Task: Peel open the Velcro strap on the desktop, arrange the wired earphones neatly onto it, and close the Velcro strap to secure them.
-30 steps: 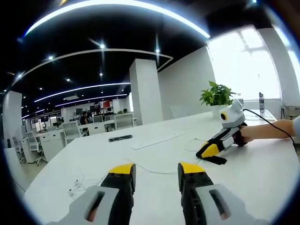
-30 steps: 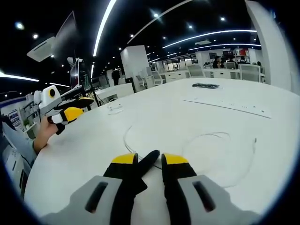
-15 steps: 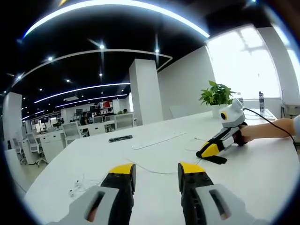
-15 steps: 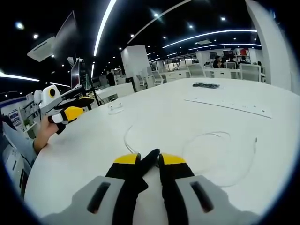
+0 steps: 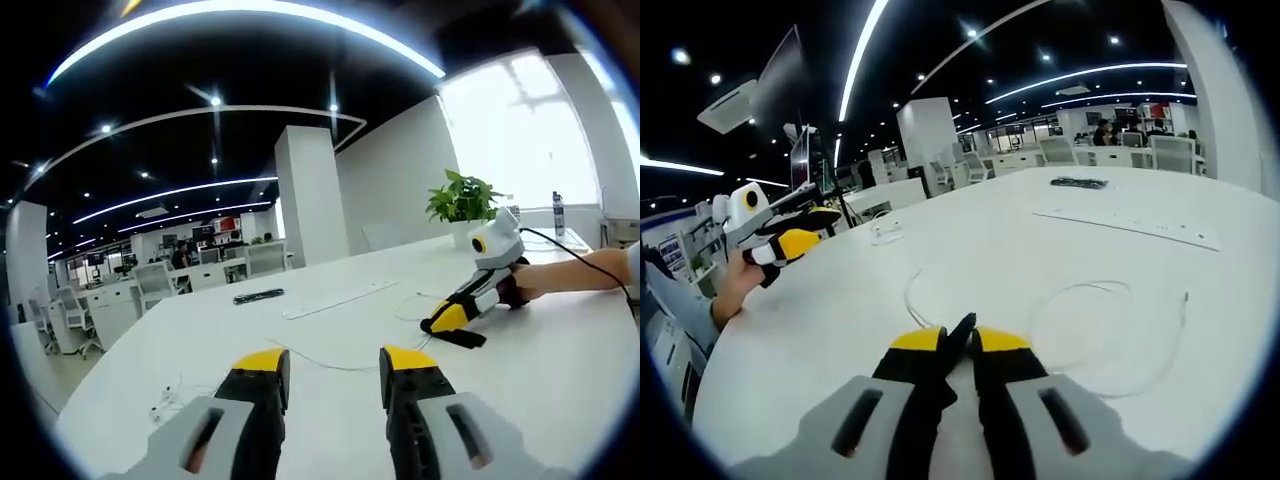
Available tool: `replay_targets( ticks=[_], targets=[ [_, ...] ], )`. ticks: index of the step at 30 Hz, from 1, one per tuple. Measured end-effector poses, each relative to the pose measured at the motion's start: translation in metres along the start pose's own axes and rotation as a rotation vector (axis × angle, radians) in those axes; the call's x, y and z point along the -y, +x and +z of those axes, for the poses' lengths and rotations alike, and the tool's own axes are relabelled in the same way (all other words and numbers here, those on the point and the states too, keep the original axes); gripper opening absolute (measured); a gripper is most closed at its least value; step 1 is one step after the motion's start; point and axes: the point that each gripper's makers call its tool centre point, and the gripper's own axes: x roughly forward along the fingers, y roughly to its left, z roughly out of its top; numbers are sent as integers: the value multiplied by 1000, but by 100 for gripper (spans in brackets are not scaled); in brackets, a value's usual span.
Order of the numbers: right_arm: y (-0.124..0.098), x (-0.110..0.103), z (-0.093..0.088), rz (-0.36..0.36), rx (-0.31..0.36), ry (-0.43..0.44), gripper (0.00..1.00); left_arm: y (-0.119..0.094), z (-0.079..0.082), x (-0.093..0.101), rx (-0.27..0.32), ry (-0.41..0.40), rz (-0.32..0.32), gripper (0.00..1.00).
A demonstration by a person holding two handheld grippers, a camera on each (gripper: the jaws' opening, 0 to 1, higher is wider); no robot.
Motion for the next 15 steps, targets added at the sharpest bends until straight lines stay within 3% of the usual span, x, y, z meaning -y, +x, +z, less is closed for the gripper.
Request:
replay_targets(
  ticks=[15],
  targets=[
    [1, 2, 1, -4, 3, 11, 8, 1, -1, 1, -4, 2, -4, 40]
  ],
)
